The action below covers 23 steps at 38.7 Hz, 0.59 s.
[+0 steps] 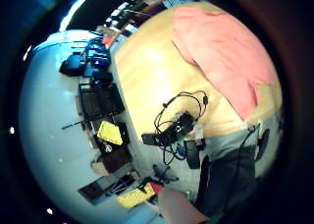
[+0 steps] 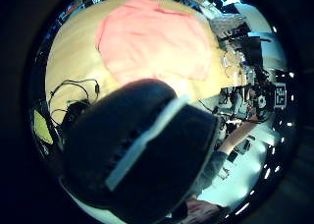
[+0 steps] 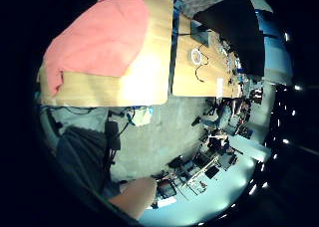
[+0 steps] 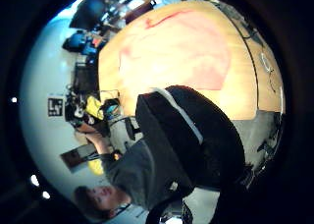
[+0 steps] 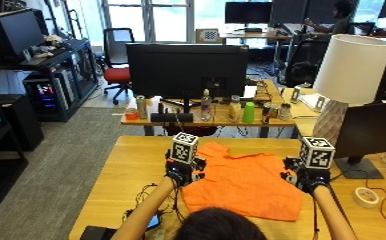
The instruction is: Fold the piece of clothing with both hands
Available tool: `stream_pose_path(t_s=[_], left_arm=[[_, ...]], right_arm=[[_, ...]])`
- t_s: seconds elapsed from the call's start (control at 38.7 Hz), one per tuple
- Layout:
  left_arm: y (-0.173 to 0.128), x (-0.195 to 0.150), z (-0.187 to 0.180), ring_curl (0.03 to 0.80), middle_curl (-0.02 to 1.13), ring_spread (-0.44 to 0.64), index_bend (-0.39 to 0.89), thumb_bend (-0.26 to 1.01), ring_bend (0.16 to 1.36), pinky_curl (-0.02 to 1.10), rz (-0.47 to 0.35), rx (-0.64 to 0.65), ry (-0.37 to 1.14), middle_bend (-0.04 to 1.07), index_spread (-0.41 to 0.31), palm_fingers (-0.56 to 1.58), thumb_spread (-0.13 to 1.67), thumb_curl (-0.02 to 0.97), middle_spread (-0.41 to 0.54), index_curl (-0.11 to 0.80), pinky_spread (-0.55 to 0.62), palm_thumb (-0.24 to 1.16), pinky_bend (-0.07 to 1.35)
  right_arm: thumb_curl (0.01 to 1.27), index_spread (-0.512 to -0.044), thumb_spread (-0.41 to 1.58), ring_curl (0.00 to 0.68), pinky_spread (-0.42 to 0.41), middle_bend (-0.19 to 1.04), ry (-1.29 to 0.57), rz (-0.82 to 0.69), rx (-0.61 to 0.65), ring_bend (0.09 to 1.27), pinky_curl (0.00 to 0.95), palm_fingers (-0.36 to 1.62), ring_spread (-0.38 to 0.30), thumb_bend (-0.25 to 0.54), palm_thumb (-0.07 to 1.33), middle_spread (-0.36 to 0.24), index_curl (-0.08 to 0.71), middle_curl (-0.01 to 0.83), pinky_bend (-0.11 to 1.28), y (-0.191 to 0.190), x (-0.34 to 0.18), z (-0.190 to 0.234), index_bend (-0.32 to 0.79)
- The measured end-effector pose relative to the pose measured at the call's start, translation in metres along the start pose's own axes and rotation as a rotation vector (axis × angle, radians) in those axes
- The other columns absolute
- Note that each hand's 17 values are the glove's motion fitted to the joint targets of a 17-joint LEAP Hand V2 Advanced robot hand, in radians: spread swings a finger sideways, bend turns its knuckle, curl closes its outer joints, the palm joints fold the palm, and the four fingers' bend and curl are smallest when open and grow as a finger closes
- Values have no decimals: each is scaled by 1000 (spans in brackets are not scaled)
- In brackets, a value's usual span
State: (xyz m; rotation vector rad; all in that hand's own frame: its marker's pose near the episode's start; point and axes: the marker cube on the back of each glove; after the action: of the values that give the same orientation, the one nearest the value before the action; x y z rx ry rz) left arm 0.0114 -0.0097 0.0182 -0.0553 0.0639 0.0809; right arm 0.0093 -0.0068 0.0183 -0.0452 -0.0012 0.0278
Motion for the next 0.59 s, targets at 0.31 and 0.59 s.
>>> stream_pose_path(t_s=[0.31, 0.59], left_arm=[[-33, 44, 84, 228, 215, 410, 123, -28, 659, 265, 181, -149, 40, 180, -7, -39, 929, 123, 234, 172, 447, -12, 465], [-62, 68, 182, 229, 242, 418, 155, -16, 636, 285, 184, -225, -1, 191, 4, -23, 919, 187, 245, 202, 444, 38, 460]], right_arm=[[165, -376, 1193, 264, 178, 199, -19, -12, -59, 523, 300, 299, 42, 62, 356, -60, 159, 271, 500, -39, 11, 65, 96], [209, -365, 1187, 303, 131, 208, -7, -18, -97, 582, 327, 370, -6, 71, 491, -60, 157, 306, 535, -69, 14, 138, 100]])
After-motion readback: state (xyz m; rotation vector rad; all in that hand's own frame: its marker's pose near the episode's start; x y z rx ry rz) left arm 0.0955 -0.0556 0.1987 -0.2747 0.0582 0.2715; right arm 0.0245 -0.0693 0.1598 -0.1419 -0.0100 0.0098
